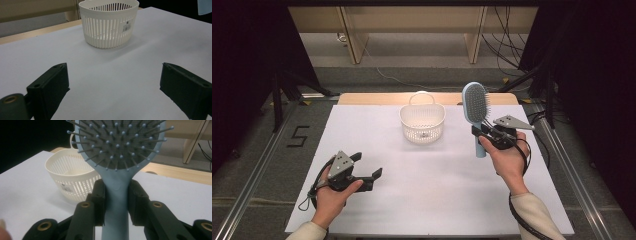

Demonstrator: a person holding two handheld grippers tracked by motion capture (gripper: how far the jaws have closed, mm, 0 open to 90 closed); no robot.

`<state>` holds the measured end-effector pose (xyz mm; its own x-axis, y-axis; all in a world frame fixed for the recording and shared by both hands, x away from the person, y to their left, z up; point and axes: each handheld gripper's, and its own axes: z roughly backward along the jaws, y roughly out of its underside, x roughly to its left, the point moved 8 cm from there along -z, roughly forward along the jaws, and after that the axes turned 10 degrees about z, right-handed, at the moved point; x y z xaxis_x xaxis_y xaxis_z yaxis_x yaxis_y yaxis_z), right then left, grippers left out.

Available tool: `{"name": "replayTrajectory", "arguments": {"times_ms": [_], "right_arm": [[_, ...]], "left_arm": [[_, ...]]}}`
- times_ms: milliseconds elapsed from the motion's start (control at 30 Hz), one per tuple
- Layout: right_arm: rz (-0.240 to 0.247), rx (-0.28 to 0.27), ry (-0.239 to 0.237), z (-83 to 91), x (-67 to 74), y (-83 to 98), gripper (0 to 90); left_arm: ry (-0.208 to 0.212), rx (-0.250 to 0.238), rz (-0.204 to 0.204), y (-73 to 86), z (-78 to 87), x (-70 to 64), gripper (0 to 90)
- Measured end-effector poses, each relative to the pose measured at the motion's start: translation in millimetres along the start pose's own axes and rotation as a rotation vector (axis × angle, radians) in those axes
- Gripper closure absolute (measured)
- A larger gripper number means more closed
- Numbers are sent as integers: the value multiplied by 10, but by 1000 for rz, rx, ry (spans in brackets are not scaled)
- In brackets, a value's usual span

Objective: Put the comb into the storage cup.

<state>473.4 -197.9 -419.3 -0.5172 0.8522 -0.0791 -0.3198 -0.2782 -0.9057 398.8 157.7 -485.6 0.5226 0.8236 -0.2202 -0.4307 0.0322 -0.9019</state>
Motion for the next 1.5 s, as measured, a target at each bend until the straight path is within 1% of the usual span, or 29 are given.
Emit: {"name": "replayTrajectory", "arguments": {"times_ms": [733,1500], "right_arm": [[-4,-14,5,-26,-15,-54,705],[-4,-18,5,-80,-16,-80,705]], "left_arm": [[0,-1,0,-1,0,-1,81],[-1,1,-3,3,-2,-1,83]]}}
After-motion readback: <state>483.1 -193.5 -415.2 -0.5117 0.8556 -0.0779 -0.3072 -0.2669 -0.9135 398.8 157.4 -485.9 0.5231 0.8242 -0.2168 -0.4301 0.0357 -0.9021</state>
